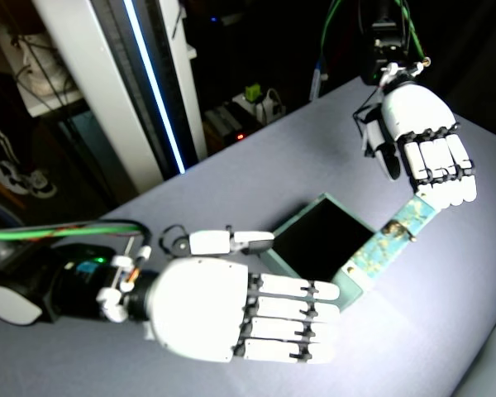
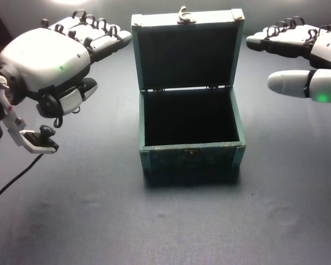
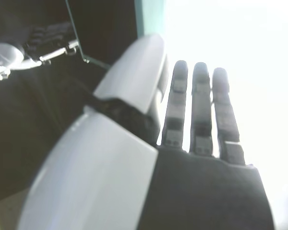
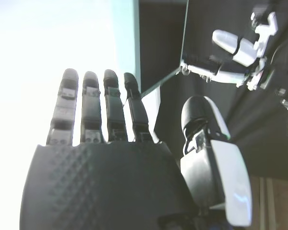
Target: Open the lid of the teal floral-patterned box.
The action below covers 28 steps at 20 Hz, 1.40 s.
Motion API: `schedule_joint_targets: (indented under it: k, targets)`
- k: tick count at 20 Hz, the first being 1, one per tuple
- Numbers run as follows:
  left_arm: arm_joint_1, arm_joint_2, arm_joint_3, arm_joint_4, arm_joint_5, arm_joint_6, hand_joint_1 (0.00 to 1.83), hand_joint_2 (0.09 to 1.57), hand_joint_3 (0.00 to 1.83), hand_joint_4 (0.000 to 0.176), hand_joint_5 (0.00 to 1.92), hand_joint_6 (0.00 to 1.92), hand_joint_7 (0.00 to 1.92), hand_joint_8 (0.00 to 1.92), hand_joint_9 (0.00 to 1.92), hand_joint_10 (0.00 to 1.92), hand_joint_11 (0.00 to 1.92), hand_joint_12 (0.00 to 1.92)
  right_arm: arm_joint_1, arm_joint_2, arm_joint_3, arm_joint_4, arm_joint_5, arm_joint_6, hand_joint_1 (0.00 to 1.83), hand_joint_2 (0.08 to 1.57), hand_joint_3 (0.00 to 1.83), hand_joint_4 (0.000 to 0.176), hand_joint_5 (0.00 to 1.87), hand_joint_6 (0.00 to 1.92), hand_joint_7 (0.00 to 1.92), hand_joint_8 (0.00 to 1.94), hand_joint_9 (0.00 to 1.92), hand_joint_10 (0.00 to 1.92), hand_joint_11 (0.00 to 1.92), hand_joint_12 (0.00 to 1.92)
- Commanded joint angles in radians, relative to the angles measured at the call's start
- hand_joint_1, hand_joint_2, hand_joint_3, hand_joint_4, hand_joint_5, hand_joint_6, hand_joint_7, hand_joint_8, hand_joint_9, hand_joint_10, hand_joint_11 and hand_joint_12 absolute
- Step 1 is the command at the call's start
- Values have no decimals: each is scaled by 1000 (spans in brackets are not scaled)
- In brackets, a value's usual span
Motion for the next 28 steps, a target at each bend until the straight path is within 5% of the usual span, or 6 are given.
schedule_joint_targets:
  k: [1, 18, 21, 22, 23, 28]
  targets:
    - [-13, 17, 5, -8, -120, 11, 787, 1482, 3, 0, 128, 3, 143, 1, 141, 2, 0, 415, 11, 15, 6, 46, 90, 0, 0, 1403, 4, 0, 213, 1, 179, 1, 137, 1, 0, 319]
    - [327, 199, -232, -46, -937, -206, 418, 1497, 0, 0, 89, 6, 78, 10, 51, 11, 22, 12, -170, 184, -310, 213, 818, -110, 667, 1543, 0, 0, 208, 2, 321, 5, 333, 5, 112, 577]
    - [338, 177, -208, -28, -964, -292, 519, 1371, 0, 0, 111, 0, 249, 6, 218, 7, 148, 75, -183, 184, -330, 196, 895, -110, 543, 1434, 0, 110, 241, 8, 187, 1, 161, 0, 3, 354]
    - [350, 170, -202, -20, -993, -331, 606, 1431, 0, 130, 366, 1415, 231, 2, 161, 2, 85, 49, -187, 187, -337, 195, 912, -111, 683, 1332, 0, 49, 329, 7, 250, 2, 193, 3, 0, 423]
    - [354, 165, -199, -22, -998, -332, 251, 1436, 0, 7, 292, 666, 211, 4, 132, 3, 31, 20, -195, 191, -340, 196, 926, -113, 833, 1291, 0, 0, 501, 21, 318, 6, 226, 4, 0, 368]
    - [362, 113, -170, -44, -1066, -460, 39, 1315, 0, 3, 127, 1, 127, 0, 103, 0, 23, 31, -178, 261, -408, 200, 927, -124, 993, 1272, 5, 0, 690, 1082, 738, 69, 676, 74, 361, 625]
